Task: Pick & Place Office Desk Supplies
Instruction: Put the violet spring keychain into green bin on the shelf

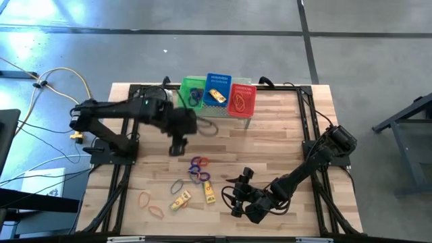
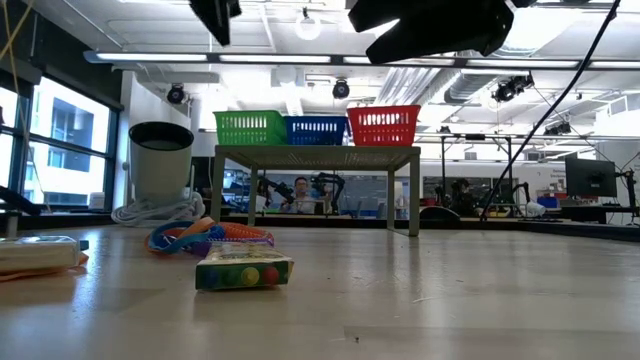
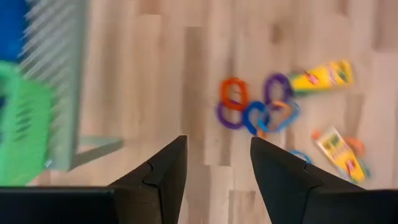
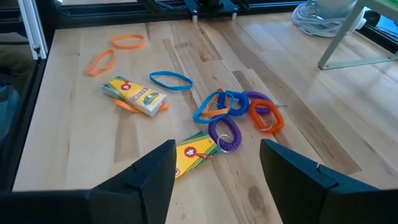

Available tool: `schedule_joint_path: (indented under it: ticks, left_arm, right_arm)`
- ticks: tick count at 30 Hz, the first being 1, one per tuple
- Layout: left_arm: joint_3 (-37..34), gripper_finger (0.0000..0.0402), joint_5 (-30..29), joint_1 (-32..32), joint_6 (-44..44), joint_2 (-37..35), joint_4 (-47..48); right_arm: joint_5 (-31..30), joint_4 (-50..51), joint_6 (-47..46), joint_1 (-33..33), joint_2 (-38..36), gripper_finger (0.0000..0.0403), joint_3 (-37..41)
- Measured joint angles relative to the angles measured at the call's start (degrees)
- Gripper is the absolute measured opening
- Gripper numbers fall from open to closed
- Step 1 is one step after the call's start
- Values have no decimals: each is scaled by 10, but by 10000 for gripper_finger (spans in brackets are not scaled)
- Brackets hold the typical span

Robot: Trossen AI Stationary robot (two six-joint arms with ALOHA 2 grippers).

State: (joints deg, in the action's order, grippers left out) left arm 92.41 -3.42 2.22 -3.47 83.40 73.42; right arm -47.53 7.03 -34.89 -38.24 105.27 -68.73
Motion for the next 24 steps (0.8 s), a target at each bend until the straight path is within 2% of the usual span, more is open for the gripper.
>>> schedule_joint_path:
  ticks: [5,9,16,20,24]
  left_arm:
    - [-22,169,28,55,42,0,-6]
    - [-65,169,46,62,56,0,-41]
    - [-185,169,48,47,57,1,-165]
    - [-267,169,87,26,98,1,-256]
    - [-334,169,125,-11,81,1,-347]
  right_arm:
    - [0,-3,1,0,0,220,0]
    - [2,-3,5,0,0,220,0]
    - [13,-2,6,0,0,220,0]
    - [15,2,3,-4,0,220,0]
    - [15,2,1,-4,0,220,0]
